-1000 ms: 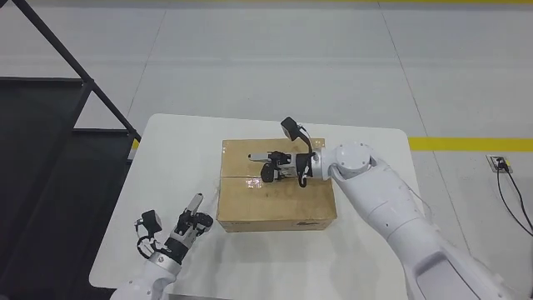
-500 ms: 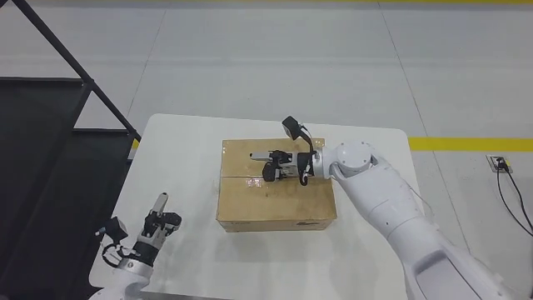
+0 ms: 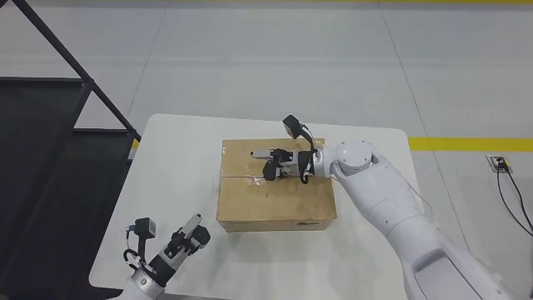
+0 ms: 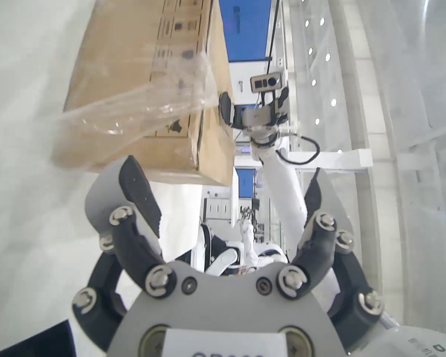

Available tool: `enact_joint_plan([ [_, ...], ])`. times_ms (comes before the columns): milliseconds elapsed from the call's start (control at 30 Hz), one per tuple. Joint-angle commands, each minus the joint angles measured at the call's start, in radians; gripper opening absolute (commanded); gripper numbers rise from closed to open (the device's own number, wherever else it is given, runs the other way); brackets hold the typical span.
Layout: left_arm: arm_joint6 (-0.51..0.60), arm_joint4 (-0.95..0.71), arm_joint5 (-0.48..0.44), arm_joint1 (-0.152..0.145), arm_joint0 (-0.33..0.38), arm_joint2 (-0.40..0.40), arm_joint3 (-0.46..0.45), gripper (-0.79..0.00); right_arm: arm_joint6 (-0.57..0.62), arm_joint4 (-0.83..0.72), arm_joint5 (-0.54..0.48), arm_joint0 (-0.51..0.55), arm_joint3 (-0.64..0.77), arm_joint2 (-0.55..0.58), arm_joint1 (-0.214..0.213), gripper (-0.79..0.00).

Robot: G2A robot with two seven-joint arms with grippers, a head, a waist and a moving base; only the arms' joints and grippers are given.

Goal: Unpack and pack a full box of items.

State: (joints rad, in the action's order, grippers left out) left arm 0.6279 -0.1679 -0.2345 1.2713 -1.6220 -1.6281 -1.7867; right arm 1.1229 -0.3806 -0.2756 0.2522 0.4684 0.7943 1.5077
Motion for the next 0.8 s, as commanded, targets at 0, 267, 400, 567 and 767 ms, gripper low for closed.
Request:
enact_joint_plan([
  [0, 0.021, 0.009, -0.005, -0.002, 0.005, 0.016, 0.008, 0.0, 0.002, 0.001, 0.0, -0.001, -0.003, 0.003, 0.001, 0.0],
  [267, 0.074, 0.0, 0.092, -0.012, 0.048, 0.017, 0.079, 0.0, 0.013, 0.004, 0.001, -0.009, -0.013, 0.012, 0.006, 0.0],
  [400, 0.002, 0.054, 0.15, -0.012, 0.08, 0.042, 0.116, 0.0, 0.018, 0.007, -0.002, -0.013, -0.019, 0.016, 0.009, 0.0],
  [567, -0.068, 0.079, 0.167, -0.012, 0.088, 0.057, 0.124, 0.0, 0.023, 0.013, -0.006, -0.018, -0.028, 0.023, 0.01, 0.0],
  [767, -0.159, 0.047, 0.157, -0.012, 0.064, 0.023, 0.096, 0.0, 0.029, 0.015, -0.007, -0.021, -0.037, 0.029, 0.013, 0.0],
])
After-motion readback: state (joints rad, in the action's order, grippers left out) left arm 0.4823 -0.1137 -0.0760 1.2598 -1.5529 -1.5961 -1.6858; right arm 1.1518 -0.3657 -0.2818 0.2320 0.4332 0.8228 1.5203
